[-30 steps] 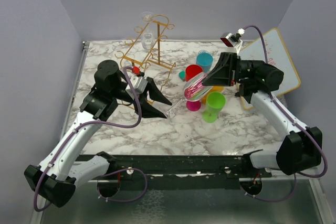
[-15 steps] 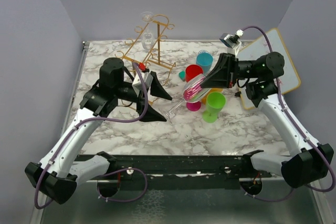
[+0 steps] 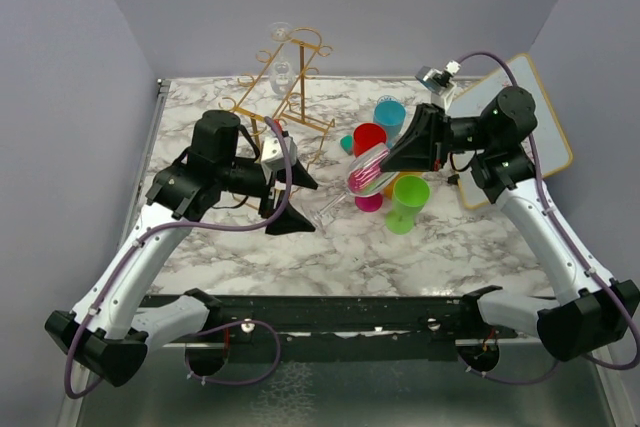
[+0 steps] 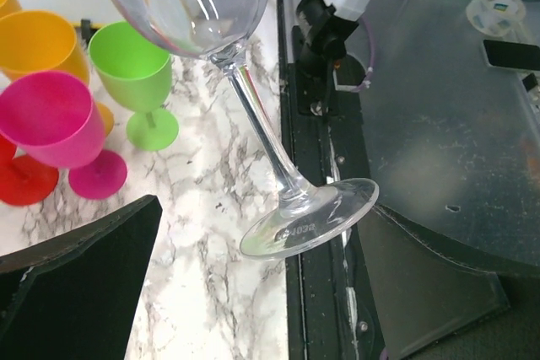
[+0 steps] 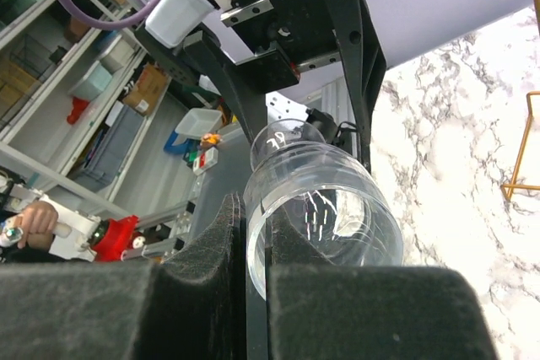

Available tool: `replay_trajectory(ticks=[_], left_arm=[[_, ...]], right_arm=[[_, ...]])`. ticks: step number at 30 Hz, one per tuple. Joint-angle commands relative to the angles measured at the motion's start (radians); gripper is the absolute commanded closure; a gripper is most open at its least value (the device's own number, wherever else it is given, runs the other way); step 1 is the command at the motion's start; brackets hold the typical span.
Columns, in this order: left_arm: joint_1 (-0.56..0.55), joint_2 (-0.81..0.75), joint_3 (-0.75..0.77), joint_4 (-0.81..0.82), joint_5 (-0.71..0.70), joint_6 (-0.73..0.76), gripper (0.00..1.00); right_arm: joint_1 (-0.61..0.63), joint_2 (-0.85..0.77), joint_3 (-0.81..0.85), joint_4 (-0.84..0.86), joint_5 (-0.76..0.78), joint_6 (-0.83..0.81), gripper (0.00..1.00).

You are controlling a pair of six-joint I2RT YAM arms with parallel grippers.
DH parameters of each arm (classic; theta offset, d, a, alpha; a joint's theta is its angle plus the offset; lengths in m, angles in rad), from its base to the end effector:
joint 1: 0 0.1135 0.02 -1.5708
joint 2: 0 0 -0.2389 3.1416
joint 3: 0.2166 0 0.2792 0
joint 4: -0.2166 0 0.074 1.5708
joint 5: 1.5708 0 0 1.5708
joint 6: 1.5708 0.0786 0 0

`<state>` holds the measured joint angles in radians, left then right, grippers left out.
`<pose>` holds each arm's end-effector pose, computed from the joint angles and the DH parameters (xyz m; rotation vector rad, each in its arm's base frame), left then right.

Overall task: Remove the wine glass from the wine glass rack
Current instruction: Place the wine glass at the center of the board.

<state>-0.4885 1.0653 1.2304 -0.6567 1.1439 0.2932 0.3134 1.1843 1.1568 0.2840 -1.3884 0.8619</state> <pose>0.1937 -0.1840 0.3762 1.3554 1.4294 -1.2849 0.2516 0.1628 0.4097 -0.9617 1.5718 1.7679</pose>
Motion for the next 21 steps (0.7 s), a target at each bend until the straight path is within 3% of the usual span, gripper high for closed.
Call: replay_trajectory(ticks=[1,9,16,21], left_arm=[[0.001,-0.006,0.083,0.068,-0.126,0.01,0.01],[0.001,0.027,0.165,-0.008,-0.167,0.051,0.01],[0.001,0.025,0.187,-0.012,-0.152,0.042,0.01],[0.002,0.045,0.222,-0.014,-0.238,0.0,0.01]], right_arm=[[0.036,0.017,0.008,-0.189,-0.057,-0.226,0.99],[0.057,0.137,0.161,-0.818,0.172,-0.687,0.99],[0.083,0.137,0.163,-0.863,0.329,-0.718,1.0],[0.147,0.112,0.162,-0.897,0.492,-0.754,0.99]])
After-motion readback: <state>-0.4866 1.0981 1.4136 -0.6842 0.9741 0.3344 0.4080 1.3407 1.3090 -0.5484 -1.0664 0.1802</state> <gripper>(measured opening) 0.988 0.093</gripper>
